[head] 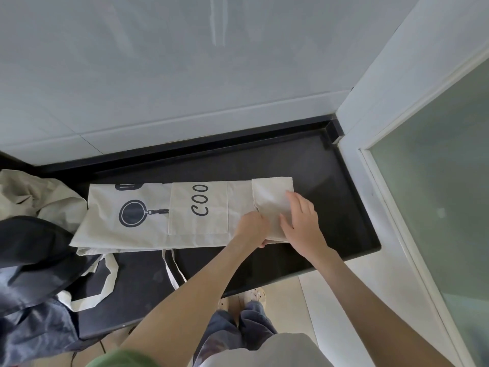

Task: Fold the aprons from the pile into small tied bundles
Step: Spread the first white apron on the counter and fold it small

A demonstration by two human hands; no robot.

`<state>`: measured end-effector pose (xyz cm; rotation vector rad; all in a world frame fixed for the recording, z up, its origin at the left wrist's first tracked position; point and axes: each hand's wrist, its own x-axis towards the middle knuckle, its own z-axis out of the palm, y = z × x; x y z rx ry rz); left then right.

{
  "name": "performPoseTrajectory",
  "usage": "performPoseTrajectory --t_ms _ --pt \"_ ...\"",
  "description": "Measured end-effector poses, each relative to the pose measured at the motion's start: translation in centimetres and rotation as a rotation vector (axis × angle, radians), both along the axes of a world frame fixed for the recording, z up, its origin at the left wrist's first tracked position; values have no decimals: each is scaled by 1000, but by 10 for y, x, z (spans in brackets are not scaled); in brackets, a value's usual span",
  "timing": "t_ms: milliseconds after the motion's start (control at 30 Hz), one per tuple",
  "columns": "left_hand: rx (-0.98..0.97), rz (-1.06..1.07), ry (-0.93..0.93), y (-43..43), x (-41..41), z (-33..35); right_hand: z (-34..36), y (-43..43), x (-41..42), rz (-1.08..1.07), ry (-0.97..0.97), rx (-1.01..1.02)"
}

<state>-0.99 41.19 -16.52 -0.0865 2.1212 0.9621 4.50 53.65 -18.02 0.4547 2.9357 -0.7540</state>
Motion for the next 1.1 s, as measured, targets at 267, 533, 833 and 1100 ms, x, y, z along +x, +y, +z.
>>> performPoseTrajectory --t_ms 267,533,833,1100 --pt "-416 -434 247 -8 10 -1 -30 -21 7 162 -230 227" --pt "-562 -479 281 -13 21 1 -32 -31 6 137 -264 279" --pt "-553 -643 821 -29 26 -17 -21 -25 2 89 -83 -14" --pt "-404 -677 719 -30 29 0 15 -18 -7 -587 -168 -710"
